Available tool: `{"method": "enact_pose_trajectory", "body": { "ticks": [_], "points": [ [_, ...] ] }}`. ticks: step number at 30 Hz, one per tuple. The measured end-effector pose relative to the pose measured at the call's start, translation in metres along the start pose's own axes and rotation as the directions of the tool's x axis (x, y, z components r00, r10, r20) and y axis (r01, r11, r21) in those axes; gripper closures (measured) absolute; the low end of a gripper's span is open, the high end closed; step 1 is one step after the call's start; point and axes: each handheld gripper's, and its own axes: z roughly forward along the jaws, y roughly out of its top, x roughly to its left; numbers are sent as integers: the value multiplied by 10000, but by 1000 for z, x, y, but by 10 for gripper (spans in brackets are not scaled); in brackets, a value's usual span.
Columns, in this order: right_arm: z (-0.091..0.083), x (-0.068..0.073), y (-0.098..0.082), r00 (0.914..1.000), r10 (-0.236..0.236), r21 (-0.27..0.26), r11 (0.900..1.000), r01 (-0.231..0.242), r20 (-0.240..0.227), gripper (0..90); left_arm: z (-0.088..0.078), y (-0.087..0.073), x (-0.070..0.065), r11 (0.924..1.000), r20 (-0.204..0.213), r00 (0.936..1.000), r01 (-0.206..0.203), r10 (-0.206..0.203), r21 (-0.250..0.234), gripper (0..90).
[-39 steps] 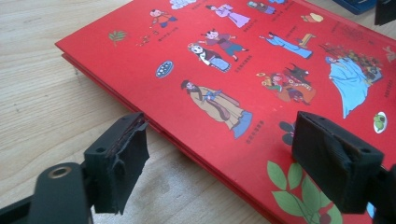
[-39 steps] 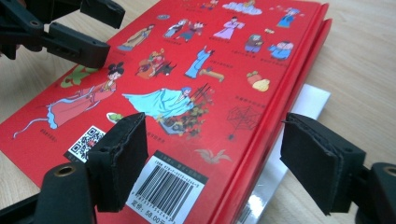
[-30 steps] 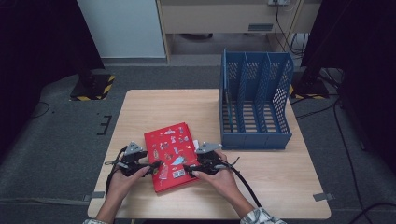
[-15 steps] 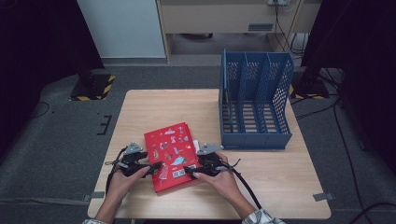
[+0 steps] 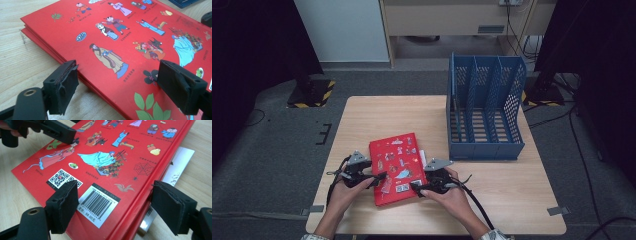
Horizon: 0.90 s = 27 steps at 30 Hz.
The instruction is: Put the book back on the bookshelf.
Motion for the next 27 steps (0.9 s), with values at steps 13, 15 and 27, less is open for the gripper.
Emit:
{"method": "enact_pose_trajectory", "body": {
  "ticks": [13,15,27],
  "points": [
    [-10,7,-9,9999,9,12,10000,-9,-105,229,2,3,-7,9991,120,9991,-410,409,90,171],
    [-12,8,-10,9999,23,58,10000,-22,-152,229,2,3,-8,9988,159,9987,-483,482,97,176],
    [-19,15,-15,9998,-13,103,9999,15,-199,229,3,3,-13,9978,334,9974,-645,640,139,178]
  ]
}}
